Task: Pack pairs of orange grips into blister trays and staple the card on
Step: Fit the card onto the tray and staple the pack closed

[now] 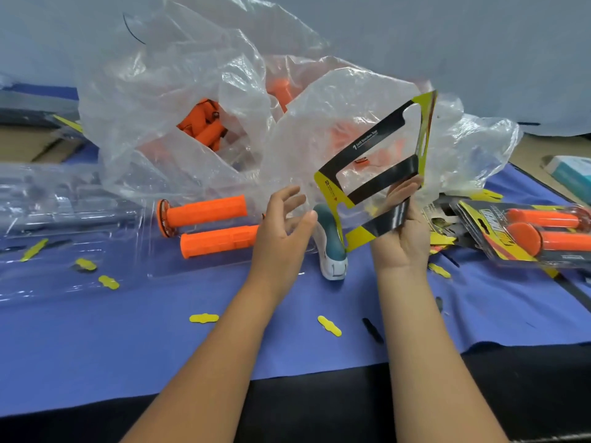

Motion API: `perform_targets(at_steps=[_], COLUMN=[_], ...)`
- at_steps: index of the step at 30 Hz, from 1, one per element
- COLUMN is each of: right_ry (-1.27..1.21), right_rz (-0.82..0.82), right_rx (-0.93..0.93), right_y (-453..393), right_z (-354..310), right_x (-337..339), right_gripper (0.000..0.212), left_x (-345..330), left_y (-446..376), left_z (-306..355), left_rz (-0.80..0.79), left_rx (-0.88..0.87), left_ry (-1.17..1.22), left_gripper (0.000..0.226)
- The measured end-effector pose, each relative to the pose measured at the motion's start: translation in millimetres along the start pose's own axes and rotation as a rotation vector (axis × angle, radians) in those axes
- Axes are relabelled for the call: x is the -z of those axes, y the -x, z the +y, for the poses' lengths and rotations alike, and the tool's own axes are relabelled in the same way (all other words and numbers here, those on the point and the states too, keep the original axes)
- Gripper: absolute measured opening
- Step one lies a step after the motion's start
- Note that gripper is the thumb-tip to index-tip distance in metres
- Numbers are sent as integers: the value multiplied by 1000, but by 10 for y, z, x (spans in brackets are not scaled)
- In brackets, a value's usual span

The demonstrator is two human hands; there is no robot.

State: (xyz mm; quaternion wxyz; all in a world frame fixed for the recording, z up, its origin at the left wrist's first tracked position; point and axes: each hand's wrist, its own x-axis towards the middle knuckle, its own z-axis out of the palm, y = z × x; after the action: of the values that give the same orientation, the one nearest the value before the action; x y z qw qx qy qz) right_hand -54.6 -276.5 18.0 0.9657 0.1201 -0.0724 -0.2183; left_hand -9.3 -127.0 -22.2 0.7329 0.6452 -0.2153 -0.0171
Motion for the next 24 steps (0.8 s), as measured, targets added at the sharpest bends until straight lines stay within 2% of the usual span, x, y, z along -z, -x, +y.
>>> perform_targets(at_steps=[3,6,9,12,15,19,22,24], right_ry=[4,142,500,904,1236,1536,1618,1613], right_rz=[-43,42,139,142,69,-24,-106,-97], right_rx=[-15,28,211,352,254,52,18,50], right_y=[56,18,-64,-86,-46,-5,13,14], right_z=[46,76,129,139,153,236,259,257], right_x=[-26,-41,32,162,230,297,331,334], right_gripper=[24,30,27,18,16,13,13,13], left_x=[-45,-69,-25,28,43,37,38,26], left_y=[3,0,-30,-59,-70,-72,-63,-18], left_z=[29,78,139,127,106,88,92,96], left_rz=[-65,-109,-31,83,162,309,367,392], left_rx=[81,90,56,26,-4,-84,-126,-198], left_ry=[72,167,162,122,73,-23,-82,-132], left_gripper=[35,24,20,25,21,14,19,33])
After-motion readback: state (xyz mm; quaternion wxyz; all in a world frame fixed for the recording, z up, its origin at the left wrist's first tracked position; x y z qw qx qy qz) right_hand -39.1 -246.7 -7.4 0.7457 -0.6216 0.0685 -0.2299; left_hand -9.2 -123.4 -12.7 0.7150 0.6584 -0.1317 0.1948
